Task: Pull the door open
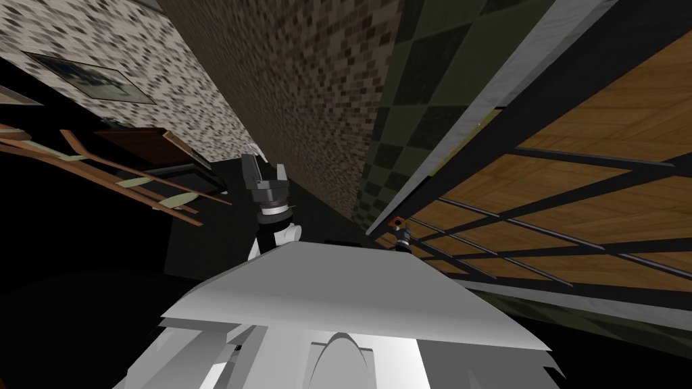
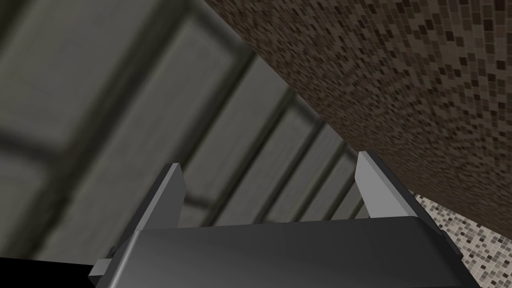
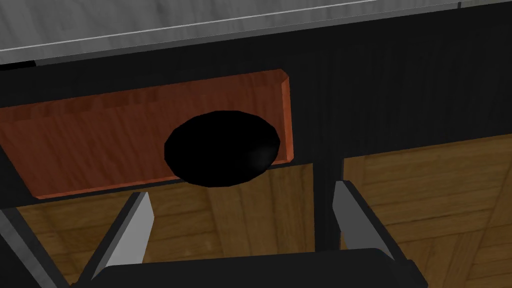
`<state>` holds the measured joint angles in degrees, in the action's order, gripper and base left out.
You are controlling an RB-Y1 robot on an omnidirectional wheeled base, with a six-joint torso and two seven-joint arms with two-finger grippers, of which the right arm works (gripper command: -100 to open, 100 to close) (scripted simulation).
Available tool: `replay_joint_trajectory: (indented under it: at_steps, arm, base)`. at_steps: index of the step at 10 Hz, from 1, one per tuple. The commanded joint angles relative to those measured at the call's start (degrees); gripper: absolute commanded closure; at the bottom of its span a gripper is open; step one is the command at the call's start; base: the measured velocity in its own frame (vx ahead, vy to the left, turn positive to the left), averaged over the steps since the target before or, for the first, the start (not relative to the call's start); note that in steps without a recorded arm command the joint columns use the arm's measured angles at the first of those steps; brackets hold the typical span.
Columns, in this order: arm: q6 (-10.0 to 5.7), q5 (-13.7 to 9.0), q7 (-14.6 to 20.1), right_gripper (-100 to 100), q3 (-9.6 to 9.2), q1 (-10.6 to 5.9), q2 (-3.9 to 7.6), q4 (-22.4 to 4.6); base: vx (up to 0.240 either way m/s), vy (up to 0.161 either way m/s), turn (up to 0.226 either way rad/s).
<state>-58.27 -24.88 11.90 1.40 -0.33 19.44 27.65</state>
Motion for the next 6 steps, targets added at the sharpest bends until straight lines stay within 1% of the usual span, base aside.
replay_joint_trajectory:
  at_steps: [1,2,4,5,6]
  arm:
    - [0.42,-0.9,2.9,-100,-0.18,-0.13,-0.56,0.6]
    - [0.42,-0.9,3.4,-100,-0.18,-0.13,-0.56,0.6]
    - [0.84,-2.1,7.1,-100,-0.44,-0.48,-1.31,1.2]
    - [0.84,-2.1,7.7,-100,-0.44,-0.48,-1.31,1.2]
    - [1.07,-2.7,9.9,-100,-0.58,-0.67,-1.71,1.6]
  base:
    - [-0.066,-0.004,0.024]
    - [-0.045,-0.007,0.012]
    - [-0.047,-0.007,0.024]
    - [-0.044,-0.007,0.008]
    - [-0.041,-0.012,0.019]
